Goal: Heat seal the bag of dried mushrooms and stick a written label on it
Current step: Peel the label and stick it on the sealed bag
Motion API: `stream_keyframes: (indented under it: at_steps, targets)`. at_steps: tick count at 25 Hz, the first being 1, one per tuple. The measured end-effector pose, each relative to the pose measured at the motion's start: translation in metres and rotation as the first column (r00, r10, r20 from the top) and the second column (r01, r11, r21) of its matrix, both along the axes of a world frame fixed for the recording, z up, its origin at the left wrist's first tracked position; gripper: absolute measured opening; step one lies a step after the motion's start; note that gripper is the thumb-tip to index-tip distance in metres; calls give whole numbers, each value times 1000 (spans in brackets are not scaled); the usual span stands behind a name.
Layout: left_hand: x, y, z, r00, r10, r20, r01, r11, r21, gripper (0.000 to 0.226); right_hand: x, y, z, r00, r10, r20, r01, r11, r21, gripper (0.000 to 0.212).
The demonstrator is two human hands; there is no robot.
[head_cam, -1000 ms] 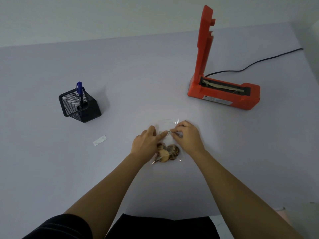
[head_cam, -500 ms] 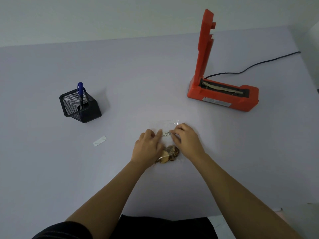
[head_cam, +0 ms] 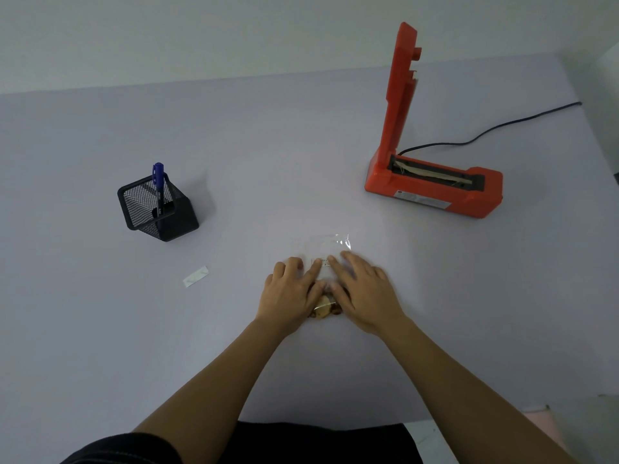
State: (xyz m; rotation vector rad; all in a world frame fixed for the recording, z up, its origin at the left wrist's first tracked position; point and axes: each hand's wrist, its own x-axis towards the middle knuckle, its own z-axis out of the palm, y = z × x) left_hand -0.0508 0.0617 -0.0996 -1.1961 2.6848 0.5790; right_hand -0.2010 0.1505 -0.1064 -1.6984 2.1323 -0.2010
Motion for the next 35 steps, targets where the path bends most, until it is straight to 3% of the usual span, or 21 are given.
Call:
stream_keyframes:
  at_steps: [13, 18, 22, 26, 29, 32, 35]
  targets:
    - [5, 0, -2, 998, 25, 63, -25, 1000, -14, 68, 1, 2, -6, 999, -33, -10, 32, 999, -7, 59]
    - [-3, 11, -1, 991, 117, 66, -116, 993, -11, 60, 2, 3, -7, 998, -50, -24, 49, 998, -25, 57]
    - [-3, 13, -2, 992, 100, 72, -99, 995, -24, 49, 1, 2, -7, 998, -45, -31, 44, 998, -42, 52]
    - [-7, 12, 0, 989, 126, 79, -127, 992, 4, 52, 0, 0, -7, 999, -42, -11, 42, 999, -11, 63]
    - [-8, 13, 3, 978, 203, 38, -206, 976, 76, 54, -1, 0, -3, 994, -70, 87, 74, 997, -38, 65]
    - [-3, 10, 11, 945, 324, -36, -321, 944, 78, 53, -3, 4, 11, 982, -105, 160, 133, 975, -179, 51]
    - [4, 14, 22, 889, 418, -189, -410, 909, 80, 51, -5, 14, 22, 942, -233, 241, 301, 906, -299, 43]
